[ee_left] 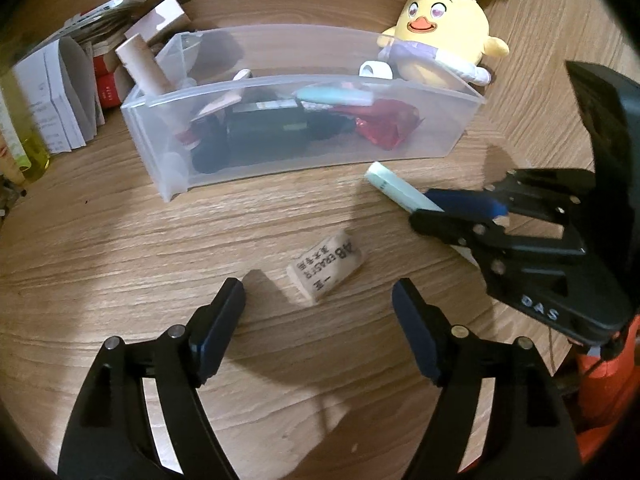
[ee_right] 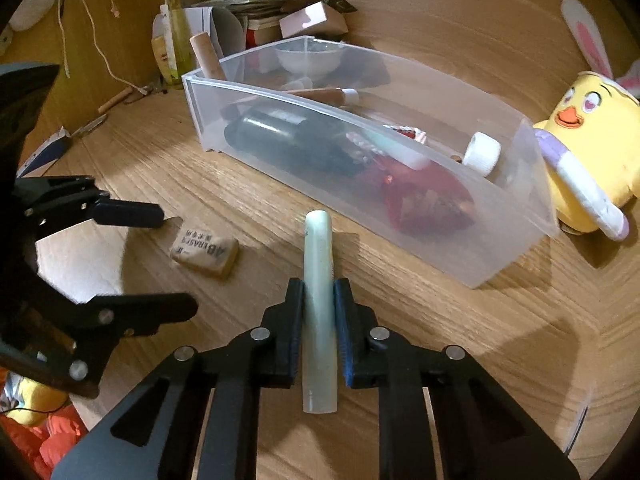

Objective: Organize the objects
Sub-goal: 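Grasp the mint chalk stick on the desk with the right tool, then grasp the eraser with the left tool while the right tool lifts the chalk stick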

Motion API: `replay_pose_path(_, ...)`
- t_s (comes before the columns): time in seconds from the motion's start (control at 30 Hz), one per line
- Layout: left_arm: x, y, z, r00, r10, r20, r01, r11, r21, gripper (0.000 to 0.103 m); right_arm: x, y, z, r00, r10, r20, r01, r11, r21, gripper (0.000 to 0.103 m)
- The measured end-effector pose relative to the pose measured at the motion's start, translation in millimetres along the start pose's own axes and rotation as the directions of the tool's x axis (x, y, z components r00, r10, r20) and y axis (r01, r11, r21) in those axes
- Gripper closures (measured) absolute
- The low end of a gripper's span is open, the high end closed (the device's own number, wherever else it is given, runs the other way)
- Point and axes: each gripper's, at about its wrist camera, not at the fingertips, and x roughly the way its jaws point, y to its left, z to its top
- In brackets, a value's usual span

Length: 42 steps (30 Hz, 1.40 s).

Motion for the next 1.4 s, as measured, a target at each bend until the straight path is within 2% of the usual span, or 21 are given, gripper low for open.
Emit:
replay_pose_path(0.27,11,-7,11,1.000,0.025,0.011,-0.024,1.000,-0.002,0.029,-12,-8,-13,1.000,0.003,0.024,-0.004,1.000,0.025,0.089)
replay_pose_path(0.33,12,-7,12,0.999,0.036,0.022,-0.036,0.999,-0.003,0.037,-14,-8,-15,0.999,0.006,0.034,-0.007,0.999,0.031,0.089)
replay_pose_path(0.4,11,-7,12,0.998,0.051,0.030,-0.052,0.999,0.003,0.052,-17,-8,-16,0.999,0.010,0.043,-0.011,0.999,0.034,0.089)
replay_pose_path(0.47,9,-5,10,0.998,0.048,0.034,-0.048,0.999,0.004,0.059,-18,-8,-15,0.999,0.014,0.049,-0.016,0.999,0.035,0.089)
replay_pose_path(0.7,5,-3,6,0.998,0.038,0.047,-0.037,0.999,-0.018,0.059,-23,-6,-13,0.997,0.015,0.073,-0.018,0.999,0.045,0.089)
replay_pose_path(0.93,-12,0,3,0.994,0.043,0.097,-0.039,0.998,-0.041,0.059,-35,-2,-6,0.994,0.010,0.111,-0.014,0.999,0.038,0.089)
replay_pose_path(1.4,-53,5,20,0.973,0.054,0.225,-0.038,0.997,-0.071,0.059,-69,3,12,0.974,0.007,0.225,-0.016,0.999,0.039,0.089)
